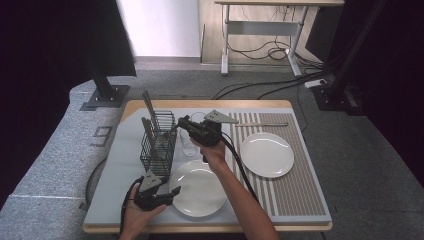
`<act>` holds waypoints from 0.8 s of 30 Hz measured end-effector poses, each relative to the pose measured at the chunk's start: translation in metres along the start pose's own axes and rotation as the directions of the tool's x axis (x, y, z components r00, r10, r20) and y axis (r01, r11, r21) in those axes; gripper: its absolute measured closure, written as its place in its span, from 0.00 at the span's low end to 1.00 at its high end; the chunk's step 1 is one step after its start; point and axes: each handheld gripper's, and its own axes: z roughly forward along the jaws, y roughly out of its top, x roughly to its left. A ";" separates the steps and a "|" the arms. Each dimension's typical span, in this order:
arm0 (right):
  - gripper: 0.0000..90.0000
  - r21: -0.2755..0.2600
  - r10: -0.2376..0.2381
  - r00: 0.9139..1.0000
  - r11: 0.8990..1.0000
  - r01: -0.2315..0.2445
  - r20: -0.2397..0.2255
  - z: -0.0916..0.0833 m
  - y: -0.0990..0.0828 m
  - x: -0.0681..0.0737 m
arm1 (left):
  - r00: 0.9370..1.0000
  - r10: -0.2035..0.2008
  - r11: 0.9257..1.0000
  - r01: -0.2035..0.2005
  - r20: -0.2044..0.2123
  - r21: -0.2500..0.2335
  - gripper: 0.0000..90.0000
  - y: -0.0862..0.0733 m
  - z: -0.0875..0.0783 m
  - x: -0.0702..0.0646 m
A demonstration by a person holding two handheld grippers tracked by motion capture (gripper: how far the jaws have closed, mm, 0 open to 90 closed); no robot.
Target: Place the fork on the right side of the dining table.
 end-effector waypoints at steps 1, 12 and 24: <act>0.96 -0.007 0.001 1.000 1.000 -0.001 -0.002 -0.001 0.001 0.000 | 1.000 0.000 1.000 0.000 0.000 0.000 0.42 0.000 0.000 0.000; 0.96 -0.053 0.007 1.000 0.999 -0.007 0.003 -0.020 0.008 0.000 | 1.000 -0.001 1.000 0.001 0.000 0.005 0.42 0.000 0.002 -0.001; 0.96 -0.103 0.047 0.998 0.994 -0.042 0.042 -0.049 0.013 -0.015 | 1.000 0.006 1.000 -0.006 0.001 0.011 0.42 0.001 0.004 -0.004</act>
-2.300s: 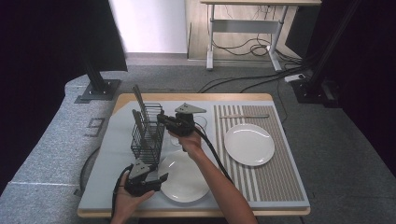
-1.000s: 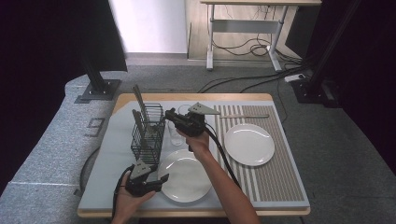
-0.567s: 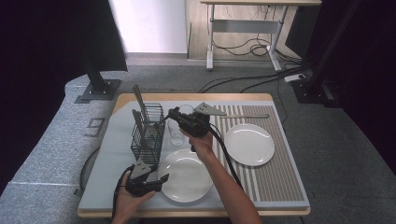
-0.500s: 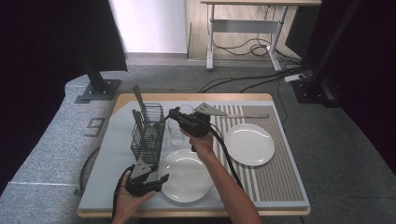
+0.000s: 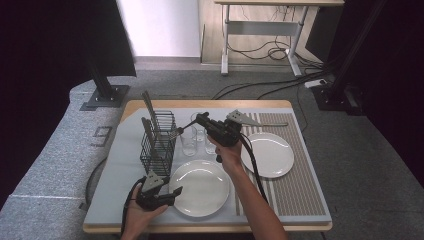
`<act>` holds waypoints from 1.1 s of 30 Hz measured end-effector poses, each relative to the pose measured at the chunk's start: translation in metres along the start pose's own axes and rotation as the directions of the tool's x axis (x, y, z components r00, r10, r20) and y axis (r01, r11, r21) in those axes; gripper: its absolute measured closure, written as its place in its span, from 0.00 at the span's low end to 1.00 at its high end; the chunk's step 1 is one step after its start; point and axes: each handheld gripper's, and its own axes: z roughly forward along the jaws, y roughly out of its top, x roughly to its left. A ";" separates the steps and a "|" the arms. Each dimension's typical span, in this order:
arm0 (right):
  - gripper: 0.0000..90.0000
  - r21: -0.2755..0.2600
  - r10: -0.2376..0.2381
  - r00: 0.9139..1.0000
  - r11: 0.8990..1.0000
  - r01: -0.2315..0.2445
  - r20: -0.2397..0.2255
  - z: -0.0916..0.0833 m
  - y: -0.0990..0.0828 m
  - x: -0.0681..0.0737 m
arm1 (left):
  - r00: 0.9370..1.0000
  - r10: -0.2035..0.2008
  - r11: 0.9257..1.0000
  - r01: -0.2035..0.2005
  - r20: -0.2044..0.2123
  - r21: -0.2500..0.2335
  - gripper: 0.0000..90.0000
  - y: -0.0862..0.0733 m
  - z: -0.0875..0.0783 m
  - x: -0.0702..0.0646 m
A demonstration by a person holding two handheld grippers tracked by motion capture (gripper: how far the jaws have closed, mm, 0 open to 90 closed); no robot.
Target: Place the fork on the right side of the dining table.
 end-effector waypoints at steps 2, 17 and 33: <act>0.96 0.001 0.007 1.000 1.000 -0.007 0.002 -0.004 0.000 -0.002 | 1.000 0.001 1.000 -0.001 0.000 0.001 0.42 0.000 0.000 0.000; 0.96 0.010 0.015 0.999 1.000 -0.016 0.034 -0.019 -0.008 -0.014 | 1.000 0.004 1.000 -0.004 0.002 0.004 0.42 0.001 0.002 -0.002; 0.96 0.017 0.032 0.997 0.999 -0.033 0.070 -0.040 -0.020 -0.027 | 1.000 0.008 1.000 -0.008 0.005 0.011 0.42 0.001 0.004 -0.004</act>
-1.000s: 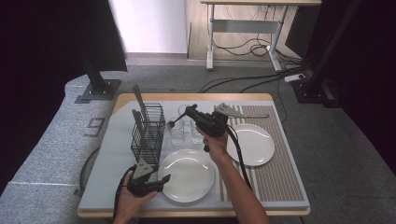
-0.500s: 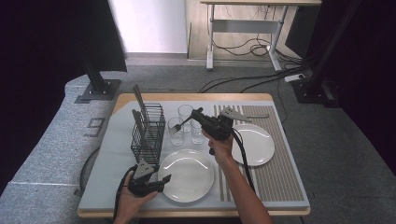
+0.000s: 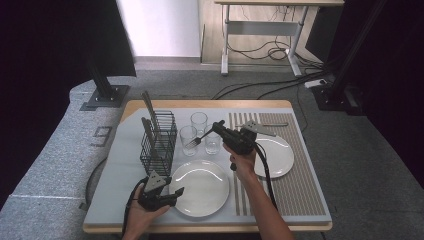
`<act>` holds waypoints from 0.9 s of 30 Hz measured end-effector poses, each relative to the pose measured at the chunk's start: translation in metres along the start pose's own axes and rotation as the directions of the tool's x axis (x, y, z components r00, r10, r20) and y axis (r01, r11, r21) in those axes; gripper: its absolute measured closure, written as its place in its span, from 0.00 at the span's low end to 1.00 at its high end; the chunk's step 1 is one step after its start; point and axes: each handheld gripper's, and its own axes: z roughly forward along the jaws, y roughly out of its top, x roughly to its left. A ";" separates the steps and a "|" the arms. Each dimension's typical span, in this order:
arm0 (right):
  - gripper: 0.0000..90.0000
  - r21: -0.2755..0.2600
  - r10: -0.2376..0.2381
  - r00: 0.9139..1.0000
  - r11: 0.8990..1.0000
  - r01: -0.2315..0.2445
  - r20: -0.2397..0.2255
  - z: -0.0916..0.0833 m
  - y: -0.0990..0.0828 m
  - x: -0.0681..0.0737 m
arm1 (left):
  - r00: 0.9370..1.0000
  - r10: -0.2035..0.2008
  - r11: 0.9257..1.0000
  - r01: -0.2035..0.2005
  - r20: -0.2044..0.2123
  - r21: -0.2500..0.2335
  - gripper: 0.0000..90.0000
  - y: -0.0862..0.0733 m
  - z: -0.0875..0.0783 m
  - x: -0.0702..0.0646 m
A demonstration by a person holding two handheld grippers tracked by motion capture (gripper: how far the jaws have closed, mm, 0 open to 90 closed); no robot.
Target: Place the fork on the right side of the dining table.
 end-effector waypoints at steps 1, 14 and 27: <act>0.96 -0.001 0.003 1.000 1.000 -0.003 0.000 -0.001 -0.001 -0.001 | 1.000 0.000 1.000 0.000 0.001 0.000 0.42 0.000 0.000 0.000; 0.96 0.008 0.008 1.000 1.000 -0.008 0.011 -0.011 -0.011 -0.006 | 1.000 -0.001 1.000 0.001 0.000 0.000 0.42 0.000 0.000 0.000; 0.96 0.004 0.006 1.000 1.000 -0.006 0.026 -0.027 -0.017 -0.012 | 1.000 0.003 1.000 -0.003 0.001 0.006 0.42 -0.001 0.002 -0.002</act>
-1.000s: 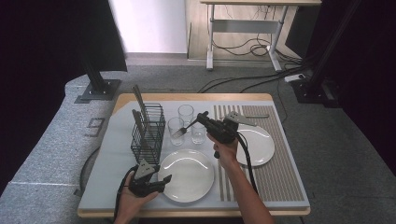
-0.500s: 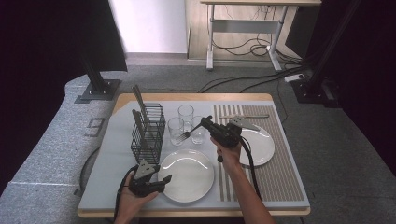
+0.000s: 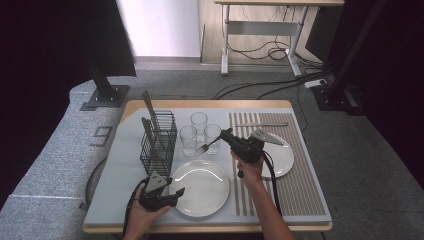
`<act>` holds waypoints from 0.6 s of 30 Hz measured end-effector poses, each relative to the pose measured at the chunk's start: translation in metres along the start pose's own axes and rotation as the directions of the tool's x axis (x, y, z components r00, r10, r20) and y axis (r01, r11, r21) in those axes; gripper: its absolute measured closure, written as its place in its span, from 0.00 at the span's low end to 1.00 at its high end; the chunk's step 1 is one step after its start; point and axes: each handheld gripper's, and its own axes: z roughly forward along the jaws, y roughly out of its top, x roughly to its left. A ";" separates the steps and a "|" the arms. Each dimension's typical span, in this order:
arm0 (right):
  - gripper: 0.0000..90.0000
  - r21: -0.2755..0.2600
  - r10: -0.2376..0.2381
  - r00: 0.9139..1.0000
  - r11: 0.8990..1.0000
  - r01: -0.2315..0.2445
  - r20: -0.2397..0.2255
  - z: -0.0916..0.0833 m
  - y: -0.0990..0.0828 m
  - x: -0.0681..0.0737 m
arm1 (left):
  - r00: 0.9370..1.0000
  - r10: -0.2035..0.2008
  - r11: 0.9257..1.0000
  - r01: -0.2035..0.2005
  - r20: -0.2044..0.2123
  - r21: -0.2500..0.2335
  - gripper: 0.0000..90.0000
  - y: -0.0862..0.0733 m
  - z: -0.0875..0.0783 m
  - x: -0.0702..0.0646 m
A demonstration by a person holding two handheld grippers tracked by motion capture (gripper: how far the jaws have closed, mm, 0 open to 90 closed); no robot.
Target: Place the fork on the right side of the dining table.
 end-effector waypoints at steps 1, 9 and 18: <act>0.96 0.001 0.000 1.000 1.000 0.000 0.001 -0.001 0.000 0.000 | 1.000 0.000 1.000 0.000 0.000 0.000 0.42 0.000 0.000 0.000; 0.96 0.003 -0.003 1.000 1.000 0.003 0.014 -0.009 -0.004 -0.003 | 1.000 0.001 1.000 -0.001 0.001 0.000 0.42 0.000 0.000 -0.001; 0.96 0.002 0.004 1.000 1.000 -0.004 0.021 -0.014 -0.006 -0.006 | 1.000 0.002 1.000 -0.002 0.002 0.000 0.42 0.000 0.001 -0.002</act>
